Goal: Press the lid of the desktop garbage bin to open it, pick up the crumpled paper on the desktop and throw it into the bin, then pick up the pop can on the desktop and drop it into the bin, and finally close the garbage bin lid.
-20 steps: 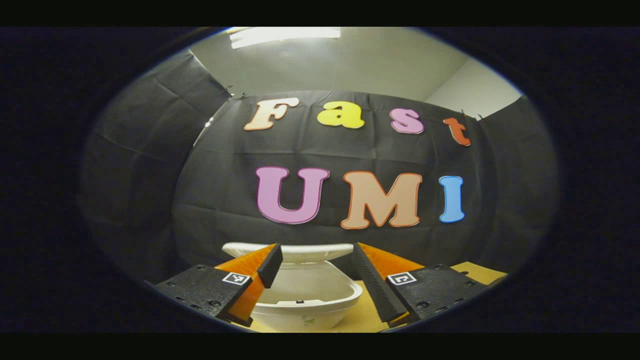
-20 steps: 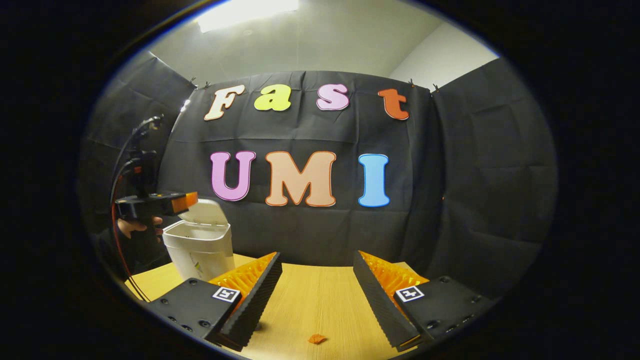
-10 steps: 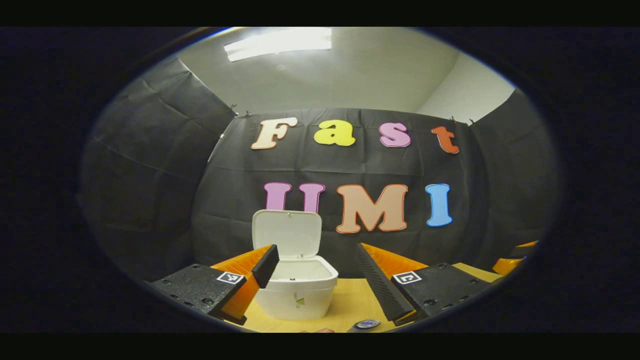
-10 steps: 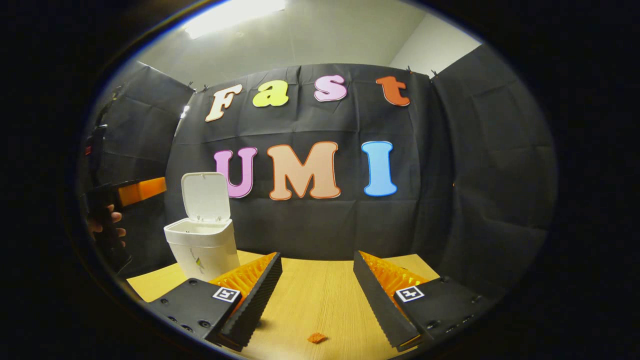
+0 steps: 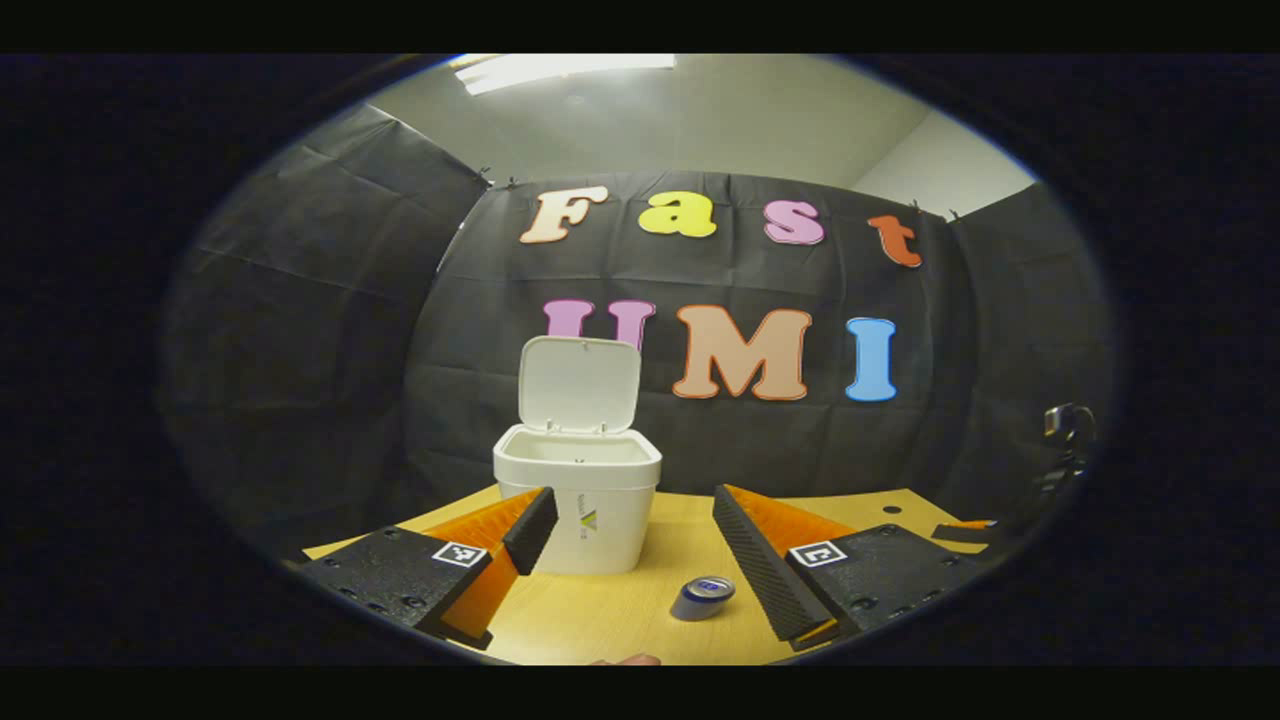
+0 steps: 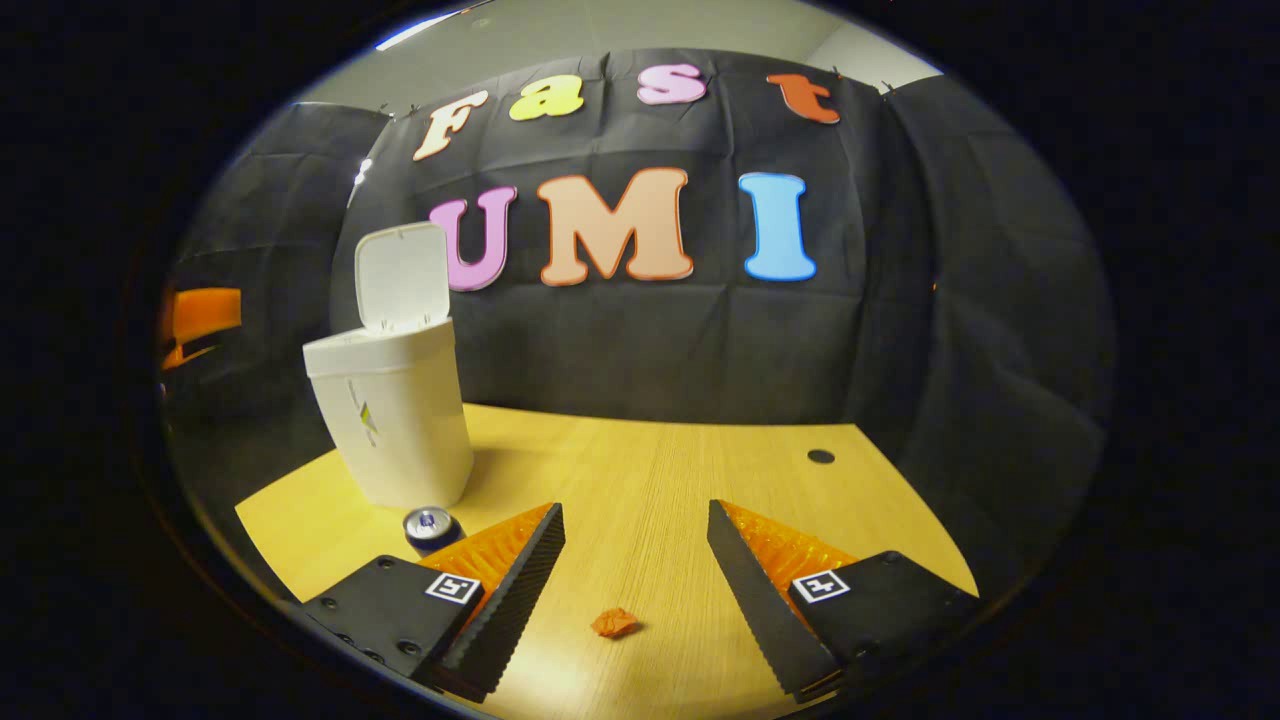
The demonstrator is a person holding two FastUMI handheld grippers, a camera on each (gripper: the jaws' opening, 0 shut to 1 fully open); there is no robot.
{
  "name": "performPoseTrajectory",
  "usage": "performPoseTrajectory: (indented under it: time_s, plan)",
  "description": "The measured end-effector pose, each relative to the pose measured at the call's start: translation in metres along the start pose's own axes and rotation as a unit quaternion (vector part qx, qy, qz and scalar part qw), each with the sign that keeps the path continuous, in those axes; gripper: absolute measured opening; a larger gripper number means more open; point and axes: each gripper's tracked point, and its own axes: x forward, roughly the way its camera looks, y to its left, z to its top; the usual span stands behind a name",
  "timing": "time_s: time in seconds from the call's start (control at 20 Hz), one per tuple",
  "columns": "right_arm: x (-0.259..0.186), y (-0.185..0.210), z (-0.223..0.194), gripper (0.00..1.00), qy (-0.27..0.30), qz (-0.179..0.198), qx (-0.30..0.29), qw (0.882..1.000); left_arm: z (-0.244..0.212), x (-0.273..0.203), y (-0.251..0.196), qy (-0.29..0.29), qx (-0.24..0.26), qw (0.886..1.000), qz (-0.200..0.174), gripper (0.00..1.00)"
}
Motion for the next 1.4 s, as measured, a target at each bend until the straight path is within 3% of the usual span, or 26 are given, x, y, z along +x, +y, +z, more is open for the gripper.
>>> performPoseTrajectory:
  time_s: [0.35,0.5,0.6,0.65,0.75,0.85,0.9,1.2,1.4]
  plan:
    - [0.053,0.01,-0.11,0.98,0.152,0.01,-0.018,0.988,0.004,-0.013,0.007,-0.003,0.03,0.999,0.011,0.93]
    - [0.065,0.012,-0.133,0.88,0.19,0.02,-0.019,0.981,0.014,-0.016,0.011,-0.013,0.048,0.999,0.018,0.92]
    - [0.066,0.018,-0.139,0.7,0.206,0.038,-0.009,0.978,0.018,-0.016,0.011,-0.016,0.053,0.998,0.017,0.93]
    - [0.069,0.018,-0.14,0.7,0.206,0.039,-0.011,0.978,0.021,-0.017,0.011,-0.02,0.053,0.998,0.015,0.93]
    - [0.071,0.023,-0.14,0.47,0.205,0.043,-0.008,0.978,0.025,-0.016,0.011,-0.026,0.052,0.998,0.011,0.93]
    - [0.069,0.028,-0.123,0.27,0.191,0.051,0.002,0.98,0.03,-0.017,0.011,-0.034,0.049,0.998,0.004,0.93]
    - [0.067,0.036,-0.111,0.24,0.182,0.059,0.013,0.981,0.034,-0.016,0.012,-0.039,0.047,0.998,0.0,0.93]
    - [0.048,0.102,0.048,0.23,0.049,0.129,0.013,0.99,0.041,-0.006,0.02,-0.05,0.037,0.998,-0.024,0.93]
    - [0.035,0.171,0.16,0.23,-0.048,0.174,-0.011,0.983,0.041,-0.002,0.034,-0.052,0.027,0.998,-0.036,0.93]
